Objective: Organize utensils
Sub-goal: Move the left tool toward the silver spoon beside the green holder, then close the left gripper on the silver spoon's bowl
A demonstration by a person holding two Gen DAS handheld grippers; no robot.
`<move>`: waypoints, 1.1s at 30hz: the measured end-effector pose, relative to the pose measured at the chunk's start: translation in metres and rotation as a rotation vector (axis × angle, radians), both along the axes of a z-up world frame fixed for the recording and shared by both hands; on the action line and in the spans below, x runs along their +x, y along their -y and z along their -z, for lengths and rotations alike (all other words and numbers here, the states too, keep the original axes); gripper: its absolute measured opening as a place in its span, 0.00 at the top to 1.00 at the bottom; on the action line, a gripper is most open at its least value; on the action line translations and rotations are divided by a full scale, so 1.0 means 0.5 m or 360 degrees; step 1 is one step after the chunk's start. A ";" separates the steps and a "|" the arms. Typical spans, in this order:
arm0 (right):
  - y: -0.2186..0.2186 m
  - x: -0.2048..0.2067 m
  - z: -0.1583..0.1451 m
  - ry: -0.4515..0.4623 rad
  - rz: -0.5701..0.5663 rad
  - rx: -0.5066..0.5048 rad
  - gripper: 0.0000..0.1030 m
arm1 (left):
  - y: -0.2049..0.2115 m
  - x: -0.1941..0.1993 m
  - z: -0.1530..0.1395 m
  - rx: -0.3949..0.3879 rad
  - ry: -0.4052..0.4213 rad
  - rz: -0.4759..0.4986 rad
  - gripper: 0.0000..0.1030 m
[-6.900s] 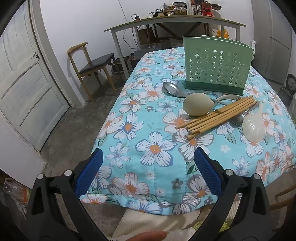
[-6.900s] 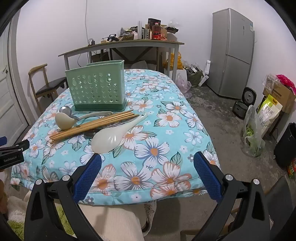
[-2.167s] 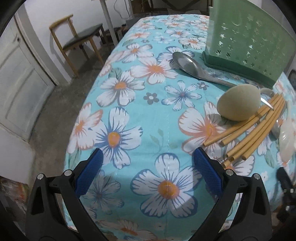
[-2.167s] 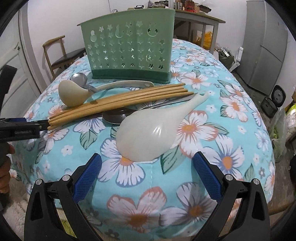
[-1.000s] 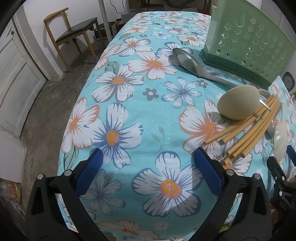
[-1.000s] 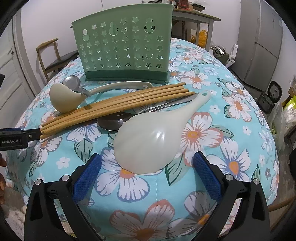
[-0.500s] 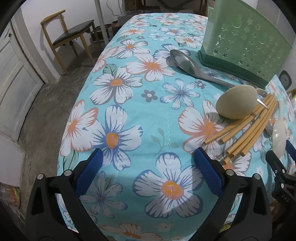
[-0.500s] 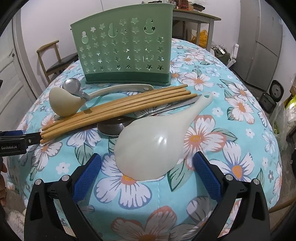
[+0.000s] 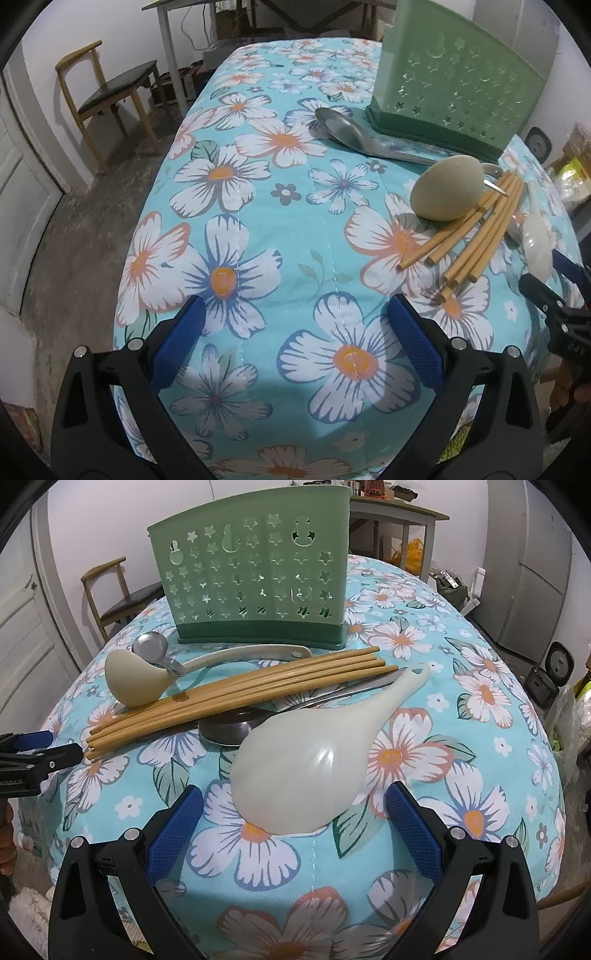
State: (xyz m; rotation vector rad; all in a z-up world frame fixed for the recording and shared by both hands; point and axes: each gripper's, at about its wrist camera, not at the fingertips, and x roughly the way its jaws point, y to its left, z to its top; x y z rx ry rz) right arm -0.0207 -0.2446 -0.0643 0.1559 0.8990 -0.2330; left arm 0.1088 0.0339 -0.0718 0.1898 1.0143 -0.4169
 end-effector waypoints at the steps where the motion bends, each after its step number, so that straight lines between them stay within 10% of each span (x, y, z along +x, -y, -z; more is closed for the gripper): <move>1: 0.001 0.001 0.000 -0.0004 -0.0001 0.0004 0.06 | -0.004 -0.002 -0.002 -0.0012 0.0008 0.0004 0.07; 17: 0.003 0.014 -0.004 -0.0080 -0.0007 0.0011 0.06 | -0.036 0.097 -0.138 -0.0505 0.0282 0.0155 0.10; 33: 0.000 0.021 -0.001 -0.0110 0.0000 -0.0011 0.06 | 0.054 0.335 0.010 -0.0782 -0.0405 0.0169 0.62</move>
